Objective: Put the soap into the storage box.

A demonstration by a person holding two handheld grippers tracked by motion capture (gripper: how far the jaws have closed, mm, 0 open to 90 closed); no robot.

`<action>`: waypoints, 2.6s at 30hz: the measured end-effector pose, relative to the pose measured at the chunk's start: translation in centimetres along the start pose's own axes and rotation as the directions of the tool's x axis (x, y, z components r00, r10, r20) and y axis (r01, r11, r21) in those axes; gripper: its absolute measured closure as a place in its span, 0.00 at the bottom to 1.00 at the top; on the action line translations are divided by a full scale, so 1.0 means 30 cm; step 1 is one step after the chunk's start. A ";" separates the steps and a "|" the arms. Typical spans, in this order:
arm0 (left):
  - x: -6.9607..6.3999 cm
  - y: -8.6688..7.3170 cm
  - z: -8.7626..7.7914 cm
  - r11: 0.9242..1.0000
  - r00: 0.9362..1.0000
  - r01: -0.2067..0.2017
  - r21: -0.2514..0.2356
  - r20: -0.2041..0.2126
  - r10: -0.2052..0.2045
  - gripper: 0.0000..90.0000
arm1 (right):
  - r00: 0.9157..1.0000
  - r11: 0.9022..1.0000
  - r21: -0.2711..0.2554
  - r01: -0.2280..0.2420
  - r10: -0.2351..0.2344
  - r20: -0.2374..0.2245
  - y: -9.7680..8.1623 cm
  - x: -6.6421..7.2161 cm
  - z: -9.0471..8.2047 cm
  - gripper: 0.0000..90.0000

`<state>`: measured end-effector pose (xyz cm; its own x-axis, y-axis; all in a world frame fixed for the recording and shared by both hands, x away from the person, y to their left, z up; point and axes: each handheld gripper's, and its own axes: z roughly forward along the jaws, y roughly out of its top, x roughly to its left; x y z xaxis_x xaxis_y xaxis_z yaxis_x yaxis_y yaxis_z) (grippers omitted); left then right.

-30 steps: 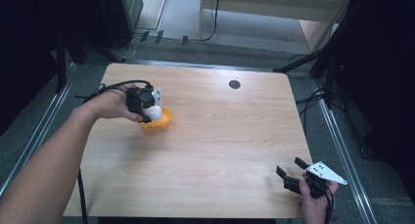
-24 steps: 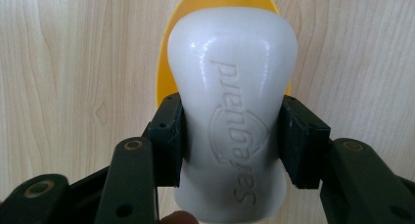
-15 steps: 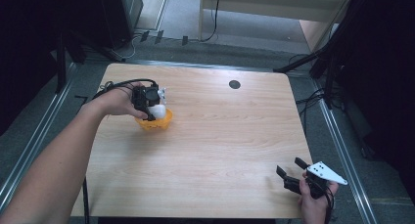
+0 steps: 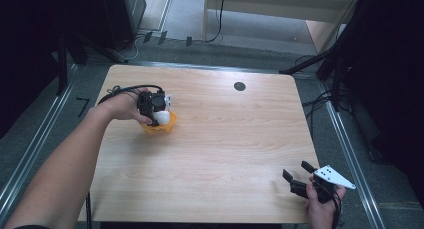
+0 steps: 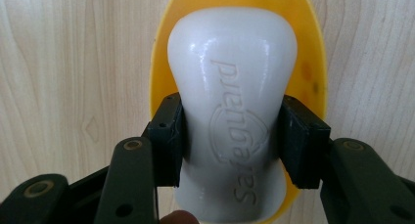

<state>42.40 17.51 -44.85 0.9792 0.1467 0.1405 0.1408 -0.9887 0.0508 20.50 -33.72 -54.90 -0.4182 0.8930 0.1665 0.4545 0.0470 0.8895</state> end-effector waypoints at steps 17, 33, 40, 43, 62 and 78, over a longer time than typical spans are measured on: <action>0.007 -0.010 -0.047 0.997 0.999 0.042 -0.065 -0.021 -0.044 0.52 | 1.000 1.000 0.000 -0.001 0.001 -0.002 0.000 -0.001 0.000 0.18; -0.044 -0.118 -0.122 0.993 0.996 0.075 -0.093 -0.041 -0.079 0.52 | 1.000 1.000 0.001 0.012 -0.012 -0.002 0.002 0.003 0.004 0.18; -0.077 -0.175 -0.124 0.989 0.994 0.109 -0.102 -0.018 -0.112 0.51 | 1.000 1.000 0.005 0.016 -0.016 0.001 0.002 0.005 0.005 0.18; -0.093 -0.193 -0.124 0.989 0.993 0.114 -0.099 -0.013 -0.116 0.50 | 1.000 1.000 0.006 0.017 -0.017 0.000 0.002 0.004 0.005 0.18; -0.212 -0.282 -0.078 0.981 0.988 0.152 -0.122 0.003 -0.153 0.44 | 1.000 1.000 0.010 0.019 -0.019 0.002 0.002 0.007 0.006 0.18; -0.375 -0.365 -0.003 0.910 0.948 0.288 -0.299 -0.043 -0.314 0.18 | 1.000 1.000 0.011 0.026 -0.026 0.007 0.002 0.007 0.007 0.18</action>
<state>29.83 26.68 -46.91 0.8780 0.4510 0.1603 0.3660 -0.8484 0.3824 20.61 -33.43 -54.88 -0.4241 0.8946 0.1406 0.4523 0.0747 0.8887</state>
